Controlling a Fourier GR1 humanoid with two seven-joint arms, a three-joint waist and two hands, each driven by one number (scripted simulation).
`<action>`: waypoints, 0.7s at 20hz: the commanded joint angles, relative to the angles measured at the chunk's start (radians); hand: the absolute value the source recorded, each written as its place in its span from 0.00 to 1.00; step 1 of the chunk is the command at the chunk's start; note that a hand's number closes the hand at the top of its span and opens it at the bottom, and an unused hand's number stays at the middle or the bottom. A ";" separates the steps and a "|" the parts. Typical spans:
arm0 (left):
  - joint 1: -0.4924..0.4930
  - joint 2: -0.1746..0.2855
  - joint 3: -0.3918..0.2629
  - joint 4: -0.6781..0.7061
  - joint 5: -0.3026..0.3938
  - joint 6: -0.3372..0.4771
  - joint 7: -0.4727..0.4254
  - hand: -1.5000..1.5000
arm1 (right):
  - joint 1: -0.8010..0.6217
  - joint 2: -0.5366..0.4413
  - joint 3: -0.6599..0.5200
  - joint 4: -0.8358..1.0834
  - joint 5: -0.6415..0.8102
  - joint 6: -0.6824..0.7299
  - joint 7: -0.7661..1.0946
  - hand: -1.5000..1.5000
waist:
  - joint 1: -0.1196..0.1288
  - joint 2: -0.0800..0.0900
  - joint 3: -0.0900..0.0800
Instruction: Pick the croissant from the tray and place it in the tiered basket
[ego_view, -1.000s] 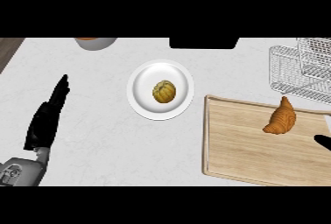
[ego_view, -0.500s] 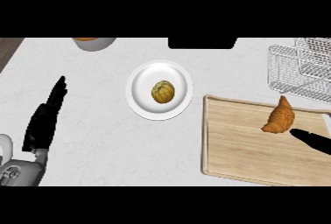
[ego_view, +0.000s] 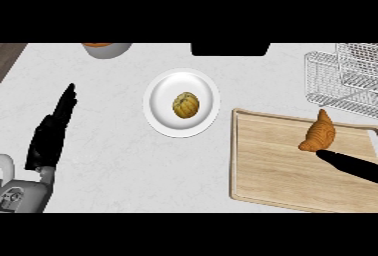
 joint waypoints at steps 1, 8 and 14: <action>0.019 -0.020 0.019 0.059 -0.002 -0.021 -0.075 0.50 | -0.074 -0.016 -0.024 0.001 0.054 0.033 0.242 0.00 | -0.002 0.002 -0.001; 0.010 -0.016 0.028 0.021 -0.022 -0.026 -0.035 0.50 | -0.071 0.105 0.045 0.054 0.131 0.021 0.227 0.00 | 0.001 0.000 0.000; -0.019 -0.023 0.049 0.036 -0.017 -0.051 -0.008 0.50 | -0.149 0.135 -0.038 0.190 0.074 0.050 0.150 0.00 | 0.000 0.002 0.001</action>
